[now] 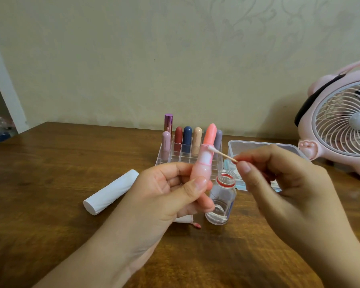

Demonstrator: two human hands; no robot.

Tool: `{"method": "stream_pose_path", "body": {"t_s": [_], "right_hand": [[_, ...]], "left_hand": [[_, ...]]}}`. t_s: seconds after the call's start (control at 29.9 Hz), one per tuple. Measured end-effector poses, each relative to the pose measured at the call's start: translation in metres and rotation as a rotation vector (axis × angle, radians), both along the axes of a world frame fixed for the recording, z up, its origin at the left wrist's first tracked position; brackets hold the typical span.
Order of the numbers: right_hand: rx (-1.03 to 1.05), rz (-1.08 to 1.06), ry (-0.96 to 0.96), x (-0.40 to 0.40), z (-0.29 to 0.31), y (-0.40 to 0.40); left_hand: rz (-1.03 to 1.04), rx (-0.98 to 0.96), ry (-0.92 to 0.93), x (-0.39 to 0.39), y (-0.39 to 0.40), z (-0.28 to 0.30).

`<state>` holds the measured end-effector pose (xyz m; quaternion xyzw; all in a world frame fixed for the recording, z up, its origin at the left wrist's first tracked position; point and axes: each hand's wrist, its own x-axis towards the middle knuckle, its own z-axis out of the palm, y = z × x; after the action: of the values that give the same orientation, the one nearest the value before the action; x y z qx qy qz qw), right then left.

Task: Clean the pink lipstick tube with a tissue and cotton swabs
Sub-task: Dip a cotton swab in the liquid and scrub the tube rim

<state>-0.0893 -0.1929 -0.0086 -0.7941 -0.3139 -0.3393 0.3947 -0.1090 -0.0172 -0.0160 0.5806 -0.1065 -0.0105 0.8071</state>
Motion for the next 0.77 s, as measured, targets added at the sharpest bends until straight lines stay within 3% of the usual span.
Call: {"method": "stream_pose_path", "body": {"t_s": [0.23, 0.44, 0.77], "right_hand": [[-0.045, 0.074, 0.084, -0.0016, 0.0002, 0.0005], [0.076, 0.072, 0.107, -0.0014, 0.0008, -0.0012], [-0.055, 0.093, 0.115, -0.0014, -0.0001, 0.0007]], "left_hand": [[0.001, 0.003, 0.021, -0.0009, -0.0001, 0.0025], [-0.011, 0.018, 0.005, -0.0015, -0.0014, 0.0016], [-0.020, 0.001, 0.010, -0.0018, -0.0007, 0.0025]]}}
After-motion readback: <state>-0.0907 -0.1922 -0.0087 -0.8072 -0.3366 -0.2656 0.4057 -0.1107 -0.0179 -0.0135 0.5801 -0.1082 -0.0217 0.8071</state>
